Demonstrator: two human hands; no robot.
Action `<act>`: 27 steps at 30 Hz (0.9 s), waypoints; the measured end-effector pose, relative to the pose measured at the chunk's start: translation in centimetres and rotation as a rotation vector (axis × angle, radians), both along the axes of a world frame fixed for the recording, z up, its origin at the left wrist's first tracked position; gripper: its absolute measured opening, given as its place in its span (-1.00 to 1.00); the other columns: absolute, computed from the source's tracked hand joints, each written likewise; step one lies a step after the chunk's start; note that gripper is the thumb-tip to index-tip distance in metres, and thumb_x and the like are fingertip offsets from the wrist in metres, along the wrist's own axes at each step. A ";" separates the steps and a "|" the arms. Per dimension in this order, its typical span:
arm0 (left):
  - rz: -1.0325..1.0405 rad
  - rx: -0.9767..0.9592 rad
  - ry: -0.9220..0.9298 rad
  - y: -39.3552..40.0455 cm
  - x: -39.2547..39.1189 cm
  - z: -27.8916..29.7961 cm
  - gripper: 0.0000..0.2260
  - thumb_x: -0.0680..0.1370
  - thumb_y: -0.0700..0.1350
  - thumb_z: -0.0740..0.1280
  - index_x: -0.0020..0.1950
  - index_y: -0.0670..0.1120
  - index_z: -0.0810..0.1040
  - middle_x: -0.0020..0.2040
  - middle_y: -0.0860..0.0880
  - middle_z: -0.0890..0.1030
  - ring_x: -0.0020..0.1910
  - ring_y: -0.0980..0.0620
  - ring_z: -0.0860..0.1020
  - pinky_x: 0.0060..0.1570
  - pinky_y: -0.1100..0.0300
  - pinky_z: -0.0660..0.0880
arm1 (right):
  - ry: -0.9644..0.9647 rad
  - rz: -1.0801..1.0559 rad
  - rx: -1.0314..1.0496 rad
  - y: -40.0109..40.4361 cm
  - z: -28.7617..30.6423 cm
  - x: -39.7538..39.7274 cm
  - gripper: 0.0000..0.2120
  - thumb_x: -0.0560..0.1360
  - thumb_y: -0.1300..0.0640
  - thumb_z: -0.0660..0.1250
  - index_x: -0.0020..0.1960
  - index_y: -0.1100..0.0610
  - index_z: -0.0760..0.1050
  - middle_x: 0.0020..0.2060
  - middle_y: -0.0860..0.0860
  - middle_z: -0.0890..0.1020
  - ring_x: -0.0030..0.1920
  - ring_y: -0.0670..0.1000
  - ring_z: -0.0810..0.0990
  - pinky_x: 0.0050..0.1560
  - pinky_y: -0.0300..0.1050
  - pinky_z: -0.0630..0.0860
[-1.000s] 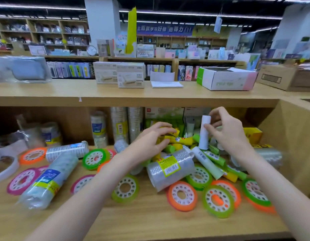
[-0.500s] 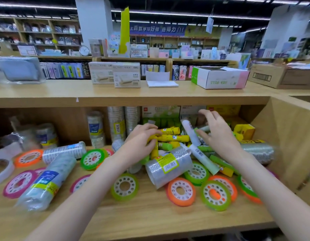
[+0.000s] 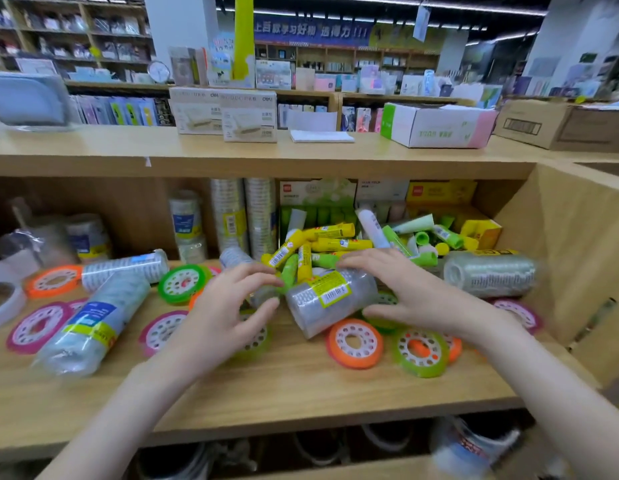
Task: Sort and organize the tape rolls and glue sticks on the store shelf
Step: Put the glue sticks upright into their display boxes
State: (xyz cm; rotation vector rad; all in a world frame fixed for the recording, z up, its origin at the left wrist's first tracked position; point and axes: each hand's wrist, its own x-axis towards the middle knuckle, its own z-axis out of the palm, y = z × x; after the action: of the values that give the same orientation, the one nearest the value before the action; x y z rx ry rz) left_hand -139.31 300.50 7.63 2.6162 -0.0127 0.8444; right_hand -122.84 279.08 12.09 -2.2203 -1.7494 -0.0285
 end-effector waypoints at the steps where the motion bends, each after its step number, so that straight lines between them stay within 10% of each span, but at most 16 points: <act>1: -0.003 0.026 0.027 0.2 -0.5 -0.4 -0.66 0.48 0.15 0.23 0.09 -0.03 0.58 0.11 0.04 0.55 0.08 0.10 0.50 0.09 0.11 0.41 | -0.014 -0.017 0.000 0.4 0.2 0.3 -0.36 0.40 0.09 0.44 0.40 -0.06 0.24 0.31 -0.18 0.33 0.36 -0.15 0.17 0.37 -0.22 0.15; 7: 0.145 0.321 0.143 1.1 -3.2 -1.7 -0.59 0.40 0.29 0.20 0.07 0.07 0.57 0.24 0.05 0.52 0.20 0.06 0.42 0.27 0.07 0.18 | 0.065 -0.012 -0.082 1.2 1.9 0.9 -0.33 0.35 0.16 0.49 0.35 -0.06 0.24 0.26 -0.16 0.38 0.24 -0.25 0.28 0.16 -0.55 0.19; 13: 0.266 0.357 0.124 2.6 -5.0 -1.7 -0.66 0.33 0.16 0.22 -0.06 0.01 0.59 0.13 0.01 0.58 0.12 0.01 0.46 0.21 0.03 0.23 | 0.547 0.021 0.090 0.8 4.2 -0.3 -0.36 0.35 0.22 0.49 0.24 -0.22 0.28 0.17 -0.15 0.43 0.07 -0.15 0.53 0.14 -0.11 0.51; 27: 0.607 0.324 0.042 5.9 -7.3 -2.6 -0.72 0.39 -0.02 0.15 -0.26 -0.12 0.60 -0.07 -0.12 0.62 -0.08 -0.15 0.58 0.12 0.03 0.29 | 0.467 0.297 0.034 8.9 3.8 -5.8 -0.43 0.37 0.12 0.49 0.28 -0.10 0.32 0.15 -0.21 0.50 0.20 -0.15 0.45 0.21 -0.14 0.39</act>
State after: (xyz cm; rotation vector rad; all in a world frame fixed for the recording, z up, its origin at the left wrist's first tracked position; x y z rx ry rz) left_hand -146.65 306.45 5.07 2.9843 0.7469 1.0469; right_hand -128.67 288.00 15.87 -1.7358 -1.7607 0.4818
